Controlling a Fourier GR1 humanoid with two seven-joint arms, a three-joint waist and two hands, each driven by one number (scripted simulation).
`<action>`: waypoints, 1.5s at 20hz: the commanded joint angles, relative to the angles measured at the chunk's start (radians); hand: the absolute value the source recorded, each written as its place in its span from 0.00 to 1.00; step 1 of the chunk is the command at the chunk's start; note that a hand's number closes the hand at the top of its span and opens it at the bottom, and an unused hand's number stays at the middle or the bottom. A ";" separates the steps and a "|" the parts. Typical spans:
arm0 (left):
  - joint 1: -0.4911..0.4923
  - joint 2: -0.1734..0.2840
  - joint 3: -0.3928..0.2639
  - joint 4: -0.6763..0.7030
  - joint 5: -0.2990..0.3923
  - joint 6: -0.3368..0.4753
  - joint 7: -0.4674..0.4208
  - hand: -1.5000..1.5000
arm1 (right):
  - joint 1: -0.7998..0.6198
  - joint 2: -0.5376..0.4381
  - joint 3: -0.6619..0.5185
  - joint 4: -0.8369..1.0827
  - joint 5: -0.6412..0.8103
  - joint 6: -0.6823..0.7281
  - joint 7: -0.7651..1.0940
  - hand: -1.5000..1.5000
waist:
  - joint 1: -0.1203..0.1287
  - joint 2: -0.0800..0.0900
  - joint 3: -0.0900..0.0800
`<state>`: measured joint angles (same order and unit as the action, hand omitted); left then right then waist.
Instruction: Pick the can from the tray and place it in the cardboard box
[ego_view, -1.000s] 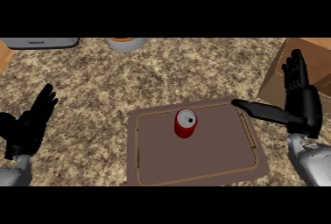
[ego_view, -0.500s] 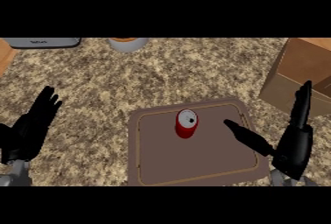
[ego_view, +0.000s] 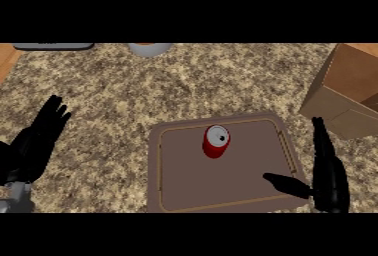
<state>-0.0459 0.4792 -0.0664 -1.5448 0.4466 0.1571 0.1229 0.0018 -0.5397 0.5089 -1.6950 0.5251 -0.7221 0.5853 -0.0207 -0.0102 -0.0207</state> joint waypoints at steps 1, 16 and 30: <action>-0.007 0.021 0.006 -0.024 0.014 -0.021 0.020 0.50 | -0.037 -0.029 0.033 -0.017 0.059 0.181 0.250 0.00 | 0.034 0.002 0.001; 0.019 0.001 0.006 -0.056 0.017 -0.013 0.034 0.50 | -0.382 0.268 0.024 -0.087 0.089 0.682 0.901 0.00 | 0.034 -0.002 0.014; 0.009 -0.010 0.020 -0.035 0.008 -0.030 0.033 0.50 | -0.488 0.535 -0.069 0.050 0.263 0.827 0.902 0.00 | 0.016 0.005 0.017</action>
<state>-0.0207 0.4703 -0.0540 -1.6066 0.4550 0.1439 0.1652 -0.4085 -0.0727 0.4571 -1.6700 0.7429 0.0072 1.2469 -0.0043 -0.0086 -0.0044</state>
